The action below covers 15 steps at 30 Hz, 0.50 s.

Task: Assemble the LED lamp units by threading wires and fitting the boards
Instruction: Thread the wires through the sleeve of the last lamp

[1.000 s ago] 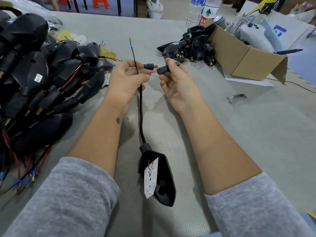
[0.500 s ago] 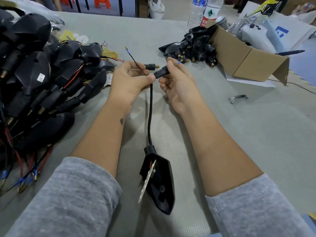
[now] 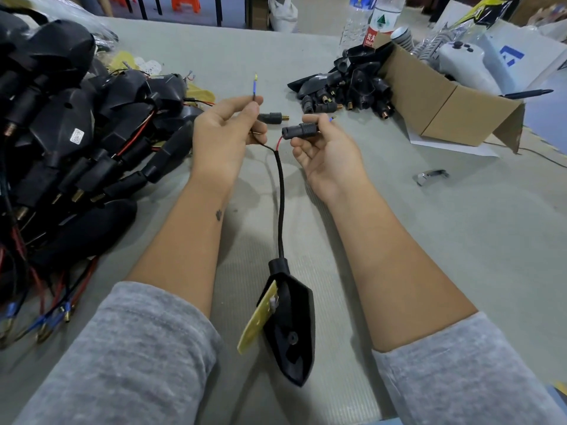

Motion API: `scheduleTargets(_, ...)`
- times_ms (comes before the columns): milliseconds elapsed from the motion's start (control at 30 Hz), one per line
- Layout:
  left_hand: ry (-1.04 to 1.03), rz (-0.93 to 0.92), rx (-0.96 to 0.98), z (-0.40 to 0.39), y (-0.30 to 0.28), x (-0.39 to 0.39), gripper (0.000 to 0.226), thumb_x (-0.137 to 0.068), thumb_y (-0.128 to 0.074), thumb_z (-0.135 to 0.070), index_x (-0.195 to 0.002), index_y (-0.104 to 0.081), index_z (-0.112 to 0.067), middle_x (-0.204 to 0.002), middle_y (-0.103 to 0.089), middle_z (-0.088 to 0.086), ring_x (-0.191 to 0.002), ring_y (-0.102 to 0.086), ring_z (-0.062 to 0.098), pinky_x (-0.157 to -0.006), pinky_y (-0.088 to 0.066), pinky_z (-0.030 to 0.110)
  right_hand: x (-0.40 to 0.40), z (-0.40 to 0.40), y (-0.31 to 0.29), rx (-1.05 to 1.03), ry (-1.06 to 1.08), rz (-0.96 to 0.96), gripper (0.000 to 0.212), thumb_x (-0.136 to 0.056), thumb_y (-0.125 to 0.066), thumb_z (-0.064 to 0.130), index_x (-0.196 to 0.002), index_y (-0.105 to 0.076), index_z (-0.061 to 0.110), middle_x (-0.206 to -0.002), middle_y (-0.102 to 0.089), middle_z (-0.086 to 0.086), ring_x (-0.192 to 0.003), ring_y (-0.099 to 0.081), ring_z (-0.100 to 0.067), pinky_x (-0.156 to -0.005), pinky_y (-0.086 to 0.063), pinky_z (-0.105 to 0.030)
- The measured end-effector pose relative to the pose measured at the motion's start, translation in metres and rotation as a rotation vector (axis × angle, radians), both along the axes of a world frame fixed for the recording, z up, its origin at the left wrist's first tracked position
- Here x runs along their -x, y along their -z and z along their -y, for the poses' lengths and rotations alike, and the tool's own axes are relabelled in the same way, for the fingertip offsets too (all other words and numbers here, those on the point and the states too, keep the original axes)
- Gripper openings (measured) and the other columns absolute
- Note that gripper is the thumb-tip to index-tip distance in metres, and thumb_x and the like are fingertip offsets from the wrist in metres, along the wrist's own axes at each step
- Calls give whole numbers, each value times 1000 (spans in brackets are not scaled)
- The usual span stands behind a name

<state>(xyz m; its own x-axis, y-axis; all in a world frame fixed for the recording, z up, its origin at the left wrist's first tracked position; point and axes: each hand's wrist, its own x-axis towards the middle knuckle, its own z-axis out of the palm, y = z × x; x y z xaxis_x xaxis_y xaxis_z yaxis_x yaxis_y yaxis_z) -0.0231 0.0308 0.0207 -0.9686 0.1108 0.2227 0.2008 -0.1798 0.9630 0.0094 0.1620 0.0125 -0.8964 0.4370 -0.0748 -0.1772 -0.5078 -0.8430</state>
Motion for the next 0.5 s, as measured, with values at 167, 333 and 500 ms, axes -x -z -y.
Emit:
scheduleTargets(167, -13, -83, 193, -3, 6, 3, 11, -94, -59, -13, -98, -68, -16, -53, -61, -10, -64, -53, 7, -69, -43, 15, 1, -2, 0, 83, 41, 6, 34, -107, -33, 19, -86, -57, 8, -70, -60, -8, -46, -57, -11, -51, -50, -20)
scheduleTargets(333, -1, -189, 301, -3, 8, 0, 7, -94, -59, -17, -95, -64, -21, -60, -62, -1, -54, -55, -3, -59, -40, 12, -1, -4, 0, 129, 50, -4, 35, -107, -32, 20, -87, -57, 8, -70, -59, -8, -48, -56, -12, -51, -51, -20)
scheduleTargets(500, 45, -261, 434, -6, 14, 2, 14, -93, -58, -18, -83, -66, -25, -67, -54, -3, -65, -47, 10, -64, -37, 25, -2, -2, 0, 125, 39, -24, 34, -107, -31, 20, -87, -57, 9, -71, -60, -9, -49, -55, -12, -52, -51, -20)
